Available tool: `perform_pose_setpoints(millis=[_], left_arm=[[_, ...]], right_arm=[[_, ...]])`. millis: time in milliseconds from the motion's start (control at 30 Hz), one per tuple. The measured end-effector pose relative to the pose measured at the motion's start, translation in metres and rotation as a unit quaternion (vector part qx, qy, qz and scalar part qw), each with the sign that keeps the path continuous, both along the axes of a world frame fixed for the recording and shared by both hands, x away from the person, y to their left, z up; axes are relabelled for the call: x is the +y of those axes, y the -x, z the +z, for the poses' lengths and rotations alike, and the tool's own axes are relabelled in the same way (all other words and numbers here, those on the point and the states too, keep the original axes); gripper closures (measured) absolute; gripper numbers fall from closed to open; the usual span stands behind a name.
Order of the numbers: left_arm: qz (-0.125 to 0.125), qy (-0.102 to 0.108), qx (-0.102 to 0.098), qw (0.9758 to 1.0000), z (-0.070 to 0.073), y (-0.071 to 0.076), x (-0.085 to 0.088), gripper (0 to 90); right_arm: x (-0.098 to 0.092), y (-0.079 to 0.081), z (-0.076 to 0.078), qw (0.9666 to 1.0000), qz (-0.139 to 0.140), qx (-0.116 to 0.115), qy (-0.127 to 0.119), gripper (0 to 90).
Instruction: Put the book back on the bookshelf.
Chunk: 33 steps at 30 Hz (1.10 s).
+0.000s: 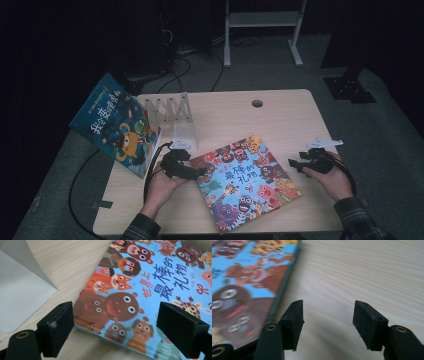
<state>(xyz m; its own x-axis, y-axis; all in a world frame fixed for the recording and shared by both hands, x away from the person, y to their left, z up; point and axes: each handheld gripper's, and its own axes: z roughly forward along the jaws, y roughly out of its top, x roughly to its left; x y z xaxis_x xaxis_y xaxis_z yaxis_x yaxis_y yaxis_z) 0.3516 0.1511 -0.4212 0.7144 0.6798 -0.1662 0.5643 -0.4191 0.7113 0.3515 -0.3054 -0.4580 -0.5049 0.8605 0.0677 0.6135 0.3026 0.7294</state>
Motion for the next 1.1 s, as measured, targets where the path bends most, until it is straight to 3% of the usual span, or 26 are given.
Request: perform_pose_setpoints(millis=[200,300,367,533,667,900,1100], left_arm=[[-0.002,0.017,-0.010,0.9998,-0.005,-0.011,0.009,18.2],[-0.001,0.027,-0.006,0.9996,-0.008,-0.017,0.011,21.8],[-0.006,0.010,-0.002,0.9999,-0.010,-0.020,0.011,22.8],[-0.005,0.000,0.002,1.0000,-0.015,-0.030,0.011,26.7],[0.000,0.003,0.020,0.9998,-0.021,-0.038,0.014,29.9],[-0.022,0.010,0.045,0.9987,-0.026,-0.039,0.011,41.1],[-0.020,0.007,0.044,0.9988,-0.025,-0.038,0.011,43.9]], right_arm=[[-0.002,0.032,0.007,0.9995,0.026,-0.002,-0.016,40.5],[-0.005,0.046,0.009,0.9992,0.032,0.001,-0.023,40.6],[-0.007,0.055,0.009,0.9991,0.036,0.002,-0.022,40.6],[-0.009,0.073,0.006,0.9985,0.047,0.013,-0.026,40.4],[-0.008,0.081,0.005,0.9980,0.054,0.015,-0.029,40.2],[-0.010,0.091,0.005,0.9976,0.060,0.015,-0.030,39.9],[-0.011,0.094,0.005,0.9975,0.065,0.013,-0.025,39.9]])
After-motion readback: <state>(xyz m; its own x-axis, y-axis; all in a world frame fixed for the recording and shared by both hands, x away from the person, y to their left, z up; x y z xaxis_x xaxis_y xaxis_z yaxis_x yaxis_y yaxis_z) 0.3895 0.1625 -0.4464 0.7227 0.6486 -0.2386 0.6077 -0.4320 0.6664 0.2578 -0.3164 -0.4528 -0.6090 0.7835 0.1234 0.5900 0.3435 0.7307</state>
